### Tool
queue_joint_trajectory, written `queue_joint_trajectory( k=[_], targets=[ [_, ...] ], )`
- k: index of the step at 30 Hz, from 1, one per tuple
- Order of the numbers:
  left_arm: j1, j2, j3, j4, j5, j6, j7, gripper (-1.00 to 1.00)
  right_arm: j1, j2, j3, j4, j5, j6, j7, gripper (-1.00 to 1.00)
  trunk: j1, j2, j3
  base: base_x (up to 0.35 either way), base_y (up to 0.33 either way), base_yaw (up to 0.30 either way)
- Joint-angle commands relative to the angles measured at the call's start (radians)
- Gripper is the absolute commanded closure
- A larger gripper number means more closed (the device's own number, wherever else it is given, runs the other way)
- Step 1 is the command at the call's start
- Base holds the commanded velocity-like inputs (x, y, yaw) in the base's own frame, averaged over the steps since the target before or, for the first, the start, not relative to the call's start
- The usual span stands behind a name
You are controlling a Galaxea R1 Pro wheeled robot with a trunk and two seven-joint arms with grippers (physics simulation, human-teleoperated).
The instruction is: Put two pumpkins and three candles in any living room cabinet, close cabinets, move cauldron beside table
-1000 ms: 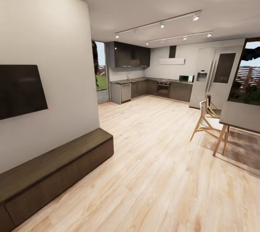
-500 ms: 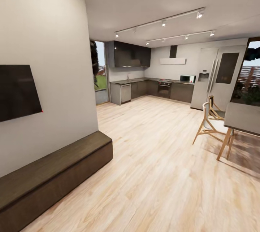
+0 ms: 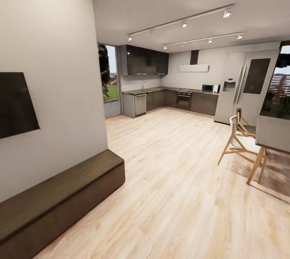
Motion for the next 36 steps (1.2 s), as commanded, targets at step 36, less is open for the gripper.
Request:
queue_joint_trajectory(
  k=[36],
  targets=[
    [0.0, 0.0, 0.005, -0.002, 0.003, 0.006, 0.0, -1.0, 0.0, 0.0, 0.0, -0.001, 0.001, 0.003, 0.0, -1.0, 0.001, -0.001, -0.002, 0.262, 0.0, 0.0]
  ],
)
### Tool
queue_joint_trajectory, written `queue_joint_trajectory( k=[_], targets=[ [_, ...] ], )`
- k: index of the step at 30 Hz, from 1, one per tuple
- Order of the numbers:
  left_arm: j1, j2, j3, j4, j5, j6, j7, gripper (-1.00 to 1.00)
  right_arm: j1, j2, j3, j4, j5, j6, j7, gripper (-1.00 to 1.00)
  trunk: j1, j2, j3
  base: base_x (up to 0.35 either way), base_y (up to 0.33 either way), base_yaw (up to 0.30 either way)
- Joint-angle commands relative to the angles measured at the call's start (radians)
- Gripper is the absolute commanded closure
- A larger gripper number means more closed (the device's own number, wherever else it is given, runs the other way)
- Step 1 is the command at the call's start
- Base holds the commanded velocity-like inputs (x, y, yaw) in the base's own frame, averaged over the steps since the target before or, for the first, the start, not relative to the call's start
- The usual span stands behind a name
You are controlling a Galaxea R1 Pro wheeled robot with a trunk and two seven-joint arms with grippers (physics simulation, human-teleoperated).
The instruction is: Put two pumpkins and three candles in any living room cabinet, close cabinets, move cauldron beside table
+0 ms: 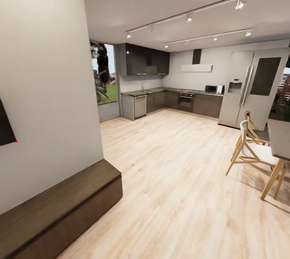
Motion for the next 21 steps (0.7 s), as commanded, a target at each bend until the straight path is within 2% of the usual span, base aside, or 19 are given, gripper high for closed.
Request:
queue_joint_trajectory(
  k=[1, 14, 21],
  targets=[
    [0.0, 0.0, 0.005, -0.002, 0.003, 0.006, 0.0, -1.0, 0.0, 0.0, 0.0, -0.001, 0.001, 0.003, 0.0, -1.0, 0.001, -0.001, -0.002, 0.262, 0.0, 0.0],
    [0.0, -0.001, 0.005, -0.002, 0.003, 0.006, 0.0, -1.0, 0.0, 0.0, 0.0, -0.001, 0.001, 0.003, 0.0, -1.0, 0.001, -0.001, -0.002, 0.269, -0.005, 0.0],
    [0.0, -0.001, 0.005, -0.002, 0.003, 0.006, 0.0, -1.0, 0.0, 0.0, 0.0, -0.001, 0.001, 0.003, 0.0, -1.0, 0.001, -0.001, -0.002, 0.282, -0.105, 0.0]
  ],
)
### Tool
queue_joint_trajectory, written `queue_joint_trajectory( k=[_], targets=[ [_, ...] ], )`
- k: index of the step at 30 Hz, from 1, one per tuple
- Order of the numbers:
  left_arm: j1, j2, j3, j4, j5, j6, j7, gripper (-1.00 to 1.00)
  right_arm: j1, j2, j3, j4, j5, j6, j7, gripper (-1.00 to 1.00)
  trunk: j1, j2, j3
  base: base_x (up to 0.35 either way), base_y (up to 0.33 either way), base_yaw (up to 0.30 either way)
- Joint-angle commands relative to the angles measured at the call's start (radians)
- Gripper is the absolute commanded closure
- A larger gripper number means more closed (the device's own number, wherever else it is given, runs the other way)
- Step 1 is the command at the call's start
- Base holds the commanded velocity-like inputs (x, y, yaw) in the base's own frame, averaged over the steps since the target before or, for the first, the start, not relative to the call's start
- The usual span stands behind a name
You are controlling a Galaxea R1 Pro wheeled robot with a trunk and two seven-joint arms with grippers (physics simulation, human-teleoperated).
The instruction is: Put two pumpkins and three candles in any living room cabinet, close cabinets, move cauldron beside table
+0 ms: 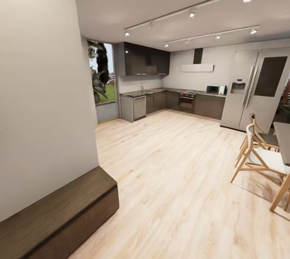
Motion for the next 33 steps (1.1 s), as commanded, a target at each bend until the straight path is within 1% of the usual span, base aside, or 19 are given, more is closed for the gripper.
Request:
queue_joint_trajectory(
  k=[1, 11, 19, 22, 33],
  targets=[
    [0.0, 0.0, 0.005, -0.002, 0.003, 0.006, 0.0, -1.0, 0.0, 0.0, 0.0, -0.001, 0.001, 0.003, 0.0, -1.0, 0.001, -0.001, -0.002, 0.285, -0.155, 0.0],
    [0.0, 0.0, 0.005, -0.002, 0.003, 0.006, 0.0, -1.0, 0.0, 0.0, 0.0, -0.001, 0.001, 0.003, 0.0, -1.0, 0.001, -0.001, -0.002, 0.278, -0.159, 0.0],
    [0.0, -0.001, 0.005, -0.002, 0.003, 0.006, 0.0, -1.0, 0.0, 0.0, 0.0, -0.001, 0.001, 0.003, 0.0, -1.0, 0.001, -0.001, -0.002, 0.076, -0.039, 0.0],
    [0.0, -0.001, 0.005, -0.002, 0.003, 0.006, 0.0, -1.0, 0.0, 0.0, 0.0, -0.001, 0.001, 0.003, 0.0, -1.0, 0.001, -0.001, -0.002, 0.187, -0.08, 0.0],
    [0.0, -0.001, 0.005, -0.002, 0.003, 0.006, 0.0, -1.0, 0.0, 0.0, 0.001, -0.001, 0.001, 0.003, 0.0, -1.0, 0.001, -0.001, -0.002, 0.278, -0.158, 0.0]
  ],
)
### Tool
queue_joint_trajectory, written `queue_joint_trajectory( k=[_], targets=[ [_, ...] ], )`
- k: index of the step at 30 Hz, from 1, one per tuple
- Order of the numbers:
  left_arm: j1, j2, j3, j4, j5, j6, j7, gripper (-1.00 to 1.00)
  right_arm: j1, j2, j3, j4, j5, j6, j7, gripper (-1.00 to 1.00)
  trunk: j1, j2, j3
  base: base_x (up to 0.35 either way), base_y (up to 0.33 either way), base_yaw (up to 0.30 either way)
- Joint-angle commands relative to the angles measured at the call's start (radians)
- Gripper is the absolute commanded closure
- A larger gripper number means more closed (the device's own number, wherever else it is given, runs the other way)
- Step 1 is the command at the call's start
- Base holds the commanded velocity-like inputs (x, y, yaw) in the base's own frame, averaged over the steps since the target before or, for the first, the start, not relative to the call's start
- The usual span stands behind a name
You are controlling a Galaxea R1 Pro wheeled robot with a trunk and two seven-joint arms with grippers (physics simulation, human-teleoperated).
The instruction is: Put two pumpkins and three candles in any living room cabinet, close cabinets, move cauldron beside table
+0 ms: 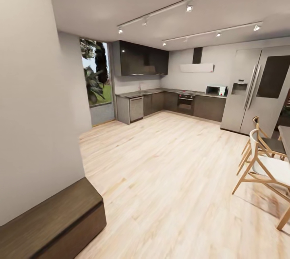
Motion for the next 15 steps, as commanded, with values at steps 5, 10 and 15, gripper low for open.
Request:
queue_joint_trajectory(
  k=[5, 10, 15],
  targets=[
    [-0.001, 0.0, 0.005, -0.002, 0.003, 0.006, 0.0, -1.0, 0.0, 0.0, 0.001, -0.001, 0.001, 0.003, 0.0, -1.0, 0.001, -0.001, -0.002, 0.29, -0.179, 0.0],
    [-0.001, 0.0, 0.005, -0.002, 0.003, 0.006, 0.0, -1.0, 0.0, 0.0, 0.001, -0.001, 0.001, 0.003, 0.0, -1.0, 0.001, -0.001, -0.002, 0.272, -0.194, 0.0],
    [-0.001, -0.001, 0.004, 0.008, 0.003, 0.006, 0.0, -1.0, 0.0, 0.0, 0.001, -0.002, 0.002, 0.003, 0.0, -1.0, 0.001, -0.001, -0.002, 0.165, -0.237, 0.03]
  ],
)
